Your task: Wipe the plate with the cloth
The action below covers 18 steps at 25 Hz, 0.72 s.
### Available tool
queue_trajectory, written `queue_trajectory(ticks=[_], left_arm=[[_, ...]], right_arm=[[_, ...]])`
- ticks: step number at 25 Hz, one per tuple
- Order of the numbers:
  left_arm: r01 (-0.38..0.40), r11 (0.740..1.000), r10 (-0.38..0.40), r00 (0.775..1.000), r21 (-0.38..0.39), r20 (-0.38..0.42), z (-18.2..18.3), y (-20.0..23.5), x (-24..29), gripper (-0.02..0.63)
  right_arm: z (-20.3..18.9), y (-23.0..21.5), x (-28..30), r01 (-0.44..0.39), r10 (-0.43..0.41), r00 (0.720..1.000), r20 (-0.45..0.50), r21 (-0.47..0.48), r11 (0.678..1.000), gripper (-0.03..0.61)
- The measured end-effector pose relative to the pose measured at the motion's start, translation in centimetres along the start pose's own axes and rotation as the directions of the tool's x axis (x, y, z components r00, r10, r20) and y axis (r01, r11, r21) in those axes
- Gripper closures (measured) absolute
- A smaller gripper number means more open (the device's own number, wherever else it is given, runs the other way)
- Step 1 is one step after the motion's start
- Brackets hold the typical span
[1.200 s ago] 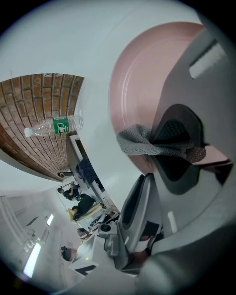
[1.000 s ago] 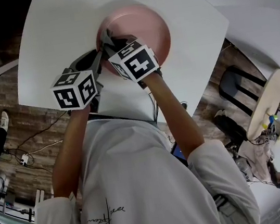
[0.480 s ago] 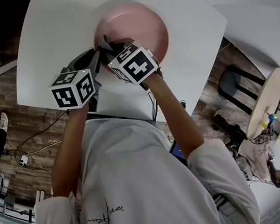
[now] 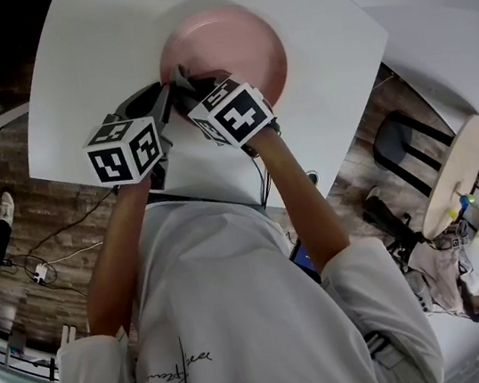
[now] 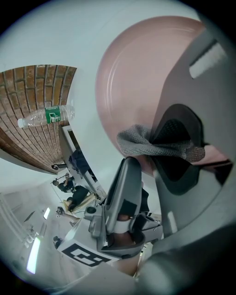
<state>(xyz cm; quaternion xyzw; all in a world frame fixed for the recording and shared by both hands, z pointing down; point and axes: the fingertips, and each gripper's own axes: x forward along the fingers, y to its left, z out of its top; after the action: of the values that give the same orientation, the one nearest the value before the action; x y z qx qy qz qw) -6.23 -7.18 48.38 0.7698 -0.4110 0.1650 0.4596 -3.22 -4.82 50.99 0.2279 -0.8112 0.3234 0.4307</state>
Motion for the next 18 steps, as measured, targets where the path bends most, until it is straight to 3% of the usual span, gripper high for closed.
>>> queue_trajectory(ticks=[18], left_arm=[[-0.001, 1.000, 0.001, 1.000, 0.012, 0.002, -0.2, -0.6, 0.0, 0.548]], right_arm=[[-1.9, 1.0, -0.9, -0.056, 0.054, 0.998, -0.023, -0.052, 0.997, 0.532]])
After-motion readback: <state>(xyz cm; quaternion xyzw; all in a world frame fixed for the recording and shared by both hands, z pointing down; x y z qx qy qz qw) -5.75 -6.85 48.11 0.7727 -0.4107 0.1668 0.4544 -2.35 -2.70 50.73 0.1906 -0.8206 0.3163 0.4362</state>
